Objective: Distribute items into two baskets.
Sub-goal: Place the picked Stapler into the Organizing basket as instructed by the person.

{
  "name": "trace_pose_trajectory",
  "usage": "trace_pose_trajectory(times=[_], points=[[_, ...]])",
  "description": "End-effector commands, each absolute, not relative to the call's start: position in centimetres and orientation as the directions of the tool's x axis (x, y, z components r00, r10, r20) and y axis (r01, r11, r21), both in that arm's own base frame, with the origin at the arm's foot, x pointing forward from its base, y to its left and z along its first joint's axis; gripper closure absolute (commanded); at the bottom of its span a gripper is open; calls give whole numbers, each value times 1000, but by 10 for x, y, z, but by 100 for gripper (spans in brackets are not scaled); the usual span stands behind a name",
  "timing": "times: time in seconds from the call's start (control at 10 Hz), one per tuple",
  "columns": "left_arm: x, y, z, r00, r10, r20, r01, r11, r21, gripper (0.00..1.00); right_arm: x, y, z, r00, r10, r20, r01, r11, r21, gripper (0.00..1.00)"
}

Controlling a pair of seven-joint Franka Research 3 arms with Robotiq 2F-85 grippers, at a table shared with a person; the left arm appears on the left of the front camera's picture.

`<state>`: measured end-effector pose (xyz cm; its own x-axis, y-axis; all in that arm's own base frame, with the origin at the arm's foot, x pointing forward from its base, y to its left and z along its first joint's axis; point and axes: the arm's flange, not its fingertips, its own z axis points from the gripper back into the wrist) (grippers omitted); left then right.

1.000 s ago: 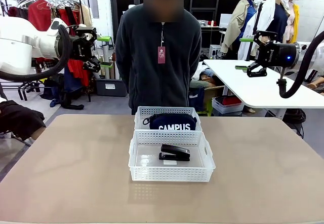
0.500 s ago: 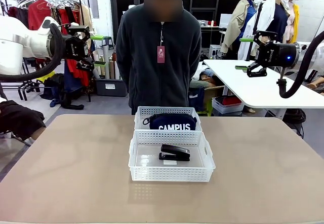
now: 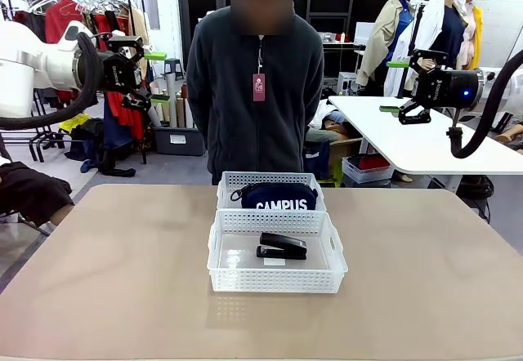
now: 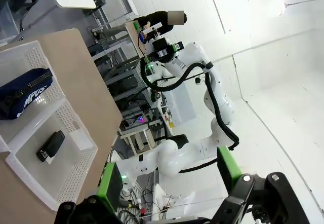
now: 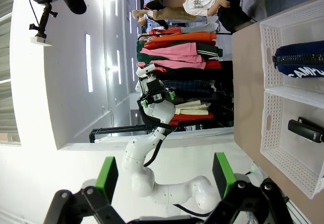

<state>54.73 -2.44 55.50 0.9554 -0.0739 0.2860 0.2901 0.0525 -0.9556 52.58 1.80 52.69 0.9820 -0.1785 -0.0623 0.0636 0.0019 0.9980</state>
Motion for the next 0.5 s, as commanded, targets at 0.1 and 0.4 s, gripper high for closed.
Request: trace_pose_trajectory(times=[0.1, 0.4], points=[[547, -24, 556, 956, -73, 286, 290, 53, -956, 0, 524, 20, 529, 979, -193, -64, 64, -10, 998, 0], [547, -24, 556, 956, -73, 286, 290, 53, -956, 0, 524, 20, 529, 979, -193, -64, 64, -10, 998, 0]])
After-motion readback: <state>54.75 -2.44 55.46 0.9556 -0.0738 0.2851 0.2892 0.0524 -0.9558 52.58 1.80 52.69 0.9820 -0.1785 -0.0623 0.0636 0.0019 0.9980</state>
